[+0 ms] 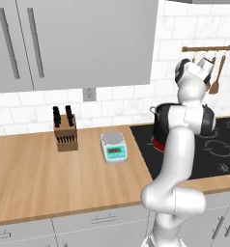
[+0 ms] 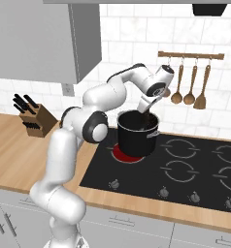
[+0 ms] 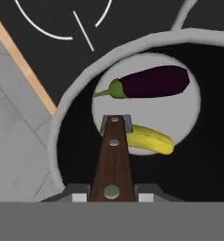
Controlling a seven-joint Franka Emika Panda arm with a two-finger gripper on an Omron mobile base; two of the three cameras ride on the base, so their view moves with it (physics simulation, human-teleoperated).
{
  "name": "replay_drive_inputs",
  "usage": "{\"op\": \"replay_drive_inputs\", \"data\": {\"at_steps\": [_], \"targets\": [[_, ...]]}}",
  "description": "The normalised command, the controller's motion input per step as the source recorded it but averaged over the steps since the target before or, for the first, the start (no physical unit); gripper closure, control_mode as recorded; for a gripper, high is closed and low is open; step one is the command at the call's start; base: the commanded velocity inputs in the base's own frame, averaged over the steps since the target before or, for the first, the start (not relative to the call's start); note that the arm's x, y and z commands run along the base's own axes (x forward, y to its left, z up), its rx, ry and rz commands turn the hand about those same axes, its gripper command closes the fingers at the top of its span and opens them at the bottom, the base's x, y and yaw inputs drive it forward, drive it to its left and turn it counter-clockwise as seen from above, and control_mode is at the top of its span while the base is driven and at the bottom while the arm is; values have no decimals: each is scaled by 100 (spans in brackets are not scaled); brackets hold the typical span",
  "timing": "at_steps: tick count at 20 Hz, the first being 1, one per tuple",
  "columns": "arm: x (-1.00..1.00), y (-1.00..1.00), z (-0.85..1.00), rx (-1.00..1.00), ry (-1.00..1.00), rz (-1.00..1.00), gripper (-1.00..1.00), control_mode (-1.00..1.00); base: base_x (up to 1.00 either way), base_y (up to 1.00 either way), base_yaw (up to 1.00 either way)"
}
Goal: Put the eggplant and cucumber in the pot. Retrieve the spatula and lightly stir the vegetables in the pot.
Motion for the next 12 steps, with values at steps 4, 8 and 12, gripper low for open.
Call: {"op": "replay_drive_inputs", "data": {"at_steps": [4,8,12], "targets": [[-3,28,0,18,12,0,100,-100,0,0,0],[-31,22,0,13,11,0,100,-100,0,0,0],[-43,13,0,9,8,0,100,-100,0,0,0]]}}
